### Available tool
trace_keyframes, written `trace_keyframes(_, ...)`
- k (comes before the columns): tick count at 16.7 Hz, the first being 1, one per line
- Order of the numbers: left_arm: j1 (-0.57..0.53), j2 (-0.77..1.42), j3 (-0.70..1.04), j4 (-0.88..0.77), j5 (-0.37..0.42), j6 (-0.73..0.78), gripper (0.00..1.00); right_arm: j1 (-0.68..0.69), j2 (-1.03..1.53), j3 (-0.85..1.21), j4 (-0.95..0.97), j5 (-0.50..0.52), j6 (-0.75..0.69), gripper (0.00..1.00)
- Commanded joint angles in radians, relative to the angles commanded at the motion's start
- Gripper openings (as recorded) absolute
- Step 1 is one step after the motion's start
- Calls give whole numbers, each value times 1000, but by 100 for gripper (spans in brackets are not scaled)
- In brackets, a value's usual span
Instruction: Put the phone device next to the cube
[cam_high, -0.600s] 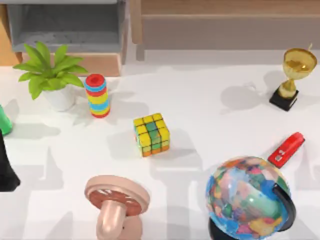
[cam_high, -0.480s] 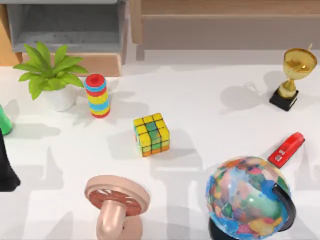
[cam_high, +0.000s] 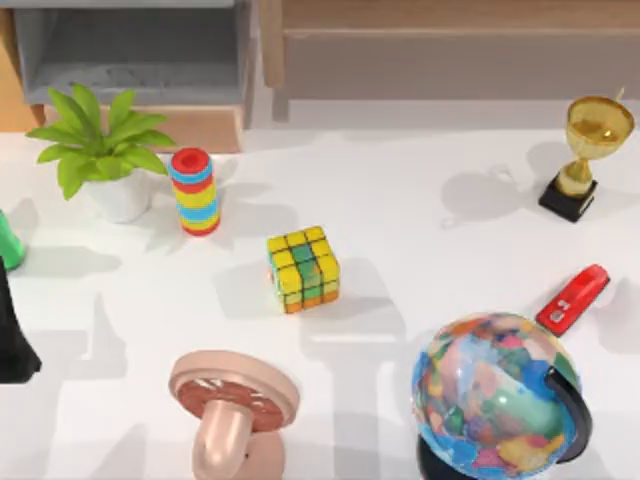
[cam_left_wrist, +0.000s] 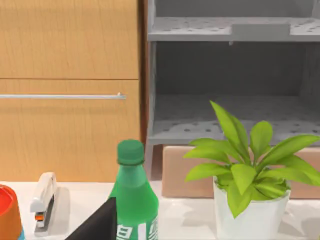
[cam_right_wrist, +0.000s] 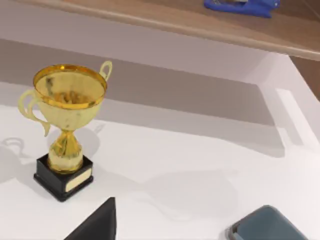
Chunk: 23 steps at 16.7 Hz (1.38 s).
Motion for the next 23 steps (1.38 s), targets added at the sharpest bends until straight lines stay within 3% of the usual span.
trace_keyframes(13, 0, 0, 0, 0, 0, 0, 100, -273, 1393, 999, -641, -16, -638, 100)
trace_keyframes(18, 0, 0, 0, 0, 0, 0, 100, -345, 1718, 1271, -800, -18, -807, 100)
trace_keyframes(23, 0, 0, 0, 0, 0, 0, 100, -371, 1833, 1369, -851, -19, -865, 100)
